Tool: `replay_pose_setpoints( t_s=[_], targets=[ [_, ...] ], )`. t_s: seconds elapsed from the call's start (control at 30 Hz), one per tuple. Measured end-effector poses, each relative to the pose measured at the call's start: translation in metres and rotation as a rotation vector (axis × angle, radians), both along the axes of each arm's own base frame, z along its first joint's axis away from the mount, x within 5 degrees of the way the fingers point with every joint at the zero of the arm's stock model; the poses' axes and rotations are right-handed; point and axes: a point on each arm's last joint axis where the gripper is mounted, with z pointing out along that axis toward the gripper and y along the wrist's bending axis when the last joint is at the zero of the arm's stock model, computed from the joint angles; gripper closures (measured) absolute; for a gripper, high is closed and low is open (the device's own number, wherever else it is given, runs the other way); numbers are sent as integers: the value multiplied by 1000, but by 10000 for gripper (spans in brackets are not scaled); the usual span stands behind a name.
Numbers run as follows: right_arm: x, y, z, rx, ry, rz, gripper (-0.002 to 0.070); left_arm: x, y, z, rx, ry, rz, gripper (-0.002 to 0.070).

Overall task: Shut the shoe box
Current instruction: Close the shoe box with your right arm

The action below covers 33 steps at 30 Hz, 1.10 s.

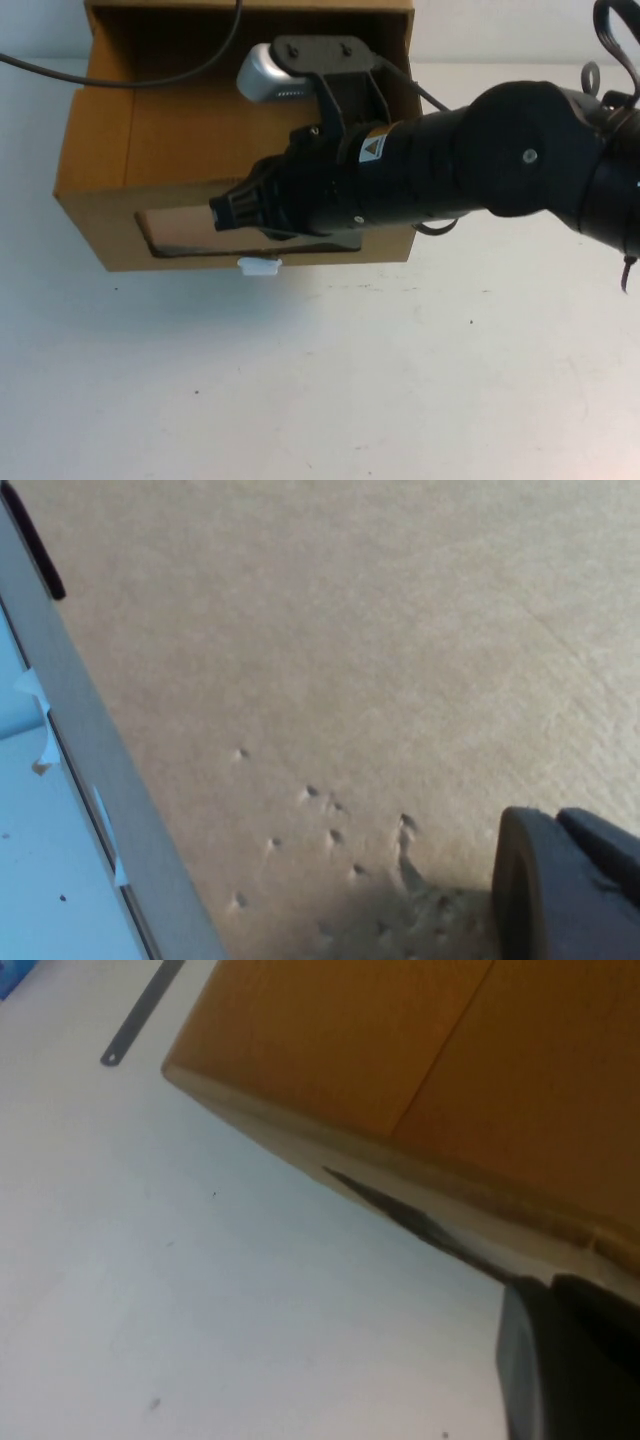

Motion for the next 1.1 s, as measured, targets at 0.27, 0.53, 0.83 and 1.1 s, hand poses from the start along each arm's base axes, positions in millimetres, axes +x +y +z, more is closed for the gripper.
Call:
replay_pose_setpoints(
  t_s=[0.27, 0.53, 0.83, 1.1],
  targets=[
    [32, 4, 7, 31, -65, -57, 687, 0, 0, 0, 0, 1, 0, 677],
    [69, 6, 16, 74, -107, -118, 687, 0, 0, 0, 0, -1, 1, 677],
    [102, 11, 25, 121, -75, -141, 687, 0, 0, 0, -3, -3, 2, 677],
    [98, 8, 30, 36, 38, -52, 687, 0, 0, 0, -3, 0, 0, 677]
  ],
)
